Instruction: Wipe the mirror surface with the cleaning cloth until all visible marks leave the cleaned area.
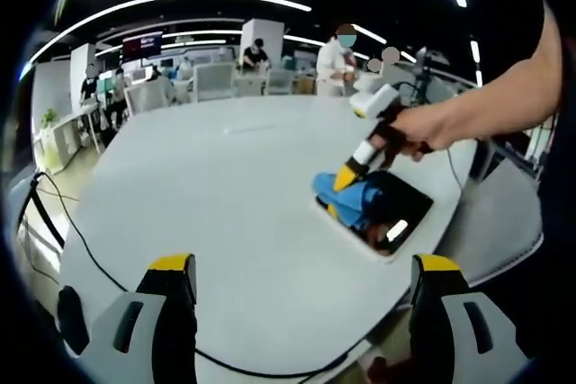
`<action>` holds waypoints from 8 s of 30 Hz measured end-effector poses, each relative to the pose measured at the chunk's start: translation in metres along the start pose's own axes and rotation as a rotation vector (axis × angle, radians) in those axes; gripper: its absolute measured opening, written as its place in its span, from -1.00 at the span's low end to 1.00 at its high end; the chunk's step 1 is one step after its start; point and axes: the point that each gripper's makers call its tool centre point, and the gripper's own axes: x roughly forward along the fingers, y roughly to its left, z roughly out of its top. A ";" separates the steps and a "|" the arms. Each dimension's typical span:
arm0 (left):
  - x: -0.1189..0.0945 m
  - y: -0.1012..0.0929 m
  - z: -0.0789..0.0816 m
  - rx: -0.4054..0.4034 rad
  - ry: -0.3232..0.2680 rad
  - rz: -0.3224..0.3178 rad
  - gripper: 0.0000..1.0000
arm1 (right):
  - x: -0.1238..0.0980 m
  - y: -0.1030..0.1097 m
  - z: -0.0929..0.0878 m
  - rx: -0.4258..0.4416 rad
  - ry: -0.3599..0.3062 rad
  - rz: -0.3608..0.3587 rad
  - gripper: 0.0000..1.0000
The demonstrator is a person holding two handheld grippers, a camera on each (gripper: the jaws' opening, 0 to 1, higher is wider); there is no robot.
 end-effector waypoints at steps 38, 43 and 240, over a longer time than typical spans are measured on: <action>0.002 -0.009 -0.001 0.028 0.021 -0.009 0.99 | 0.007 0.020 -0.009 -0.072 -0.027 0.018 -1.00; 0.002 -0.012 0.001 0.032 0.020 -0.011 0.99 | 0.005 0.022 -0.018 -0.088 -0.029 0.021 -1.00; 0.011 -0.037 0.022 -0.001 -0.056 0.125 0.99 | -0.099 -0.146 -0.077 0.046 -0.067 0.009 -1.00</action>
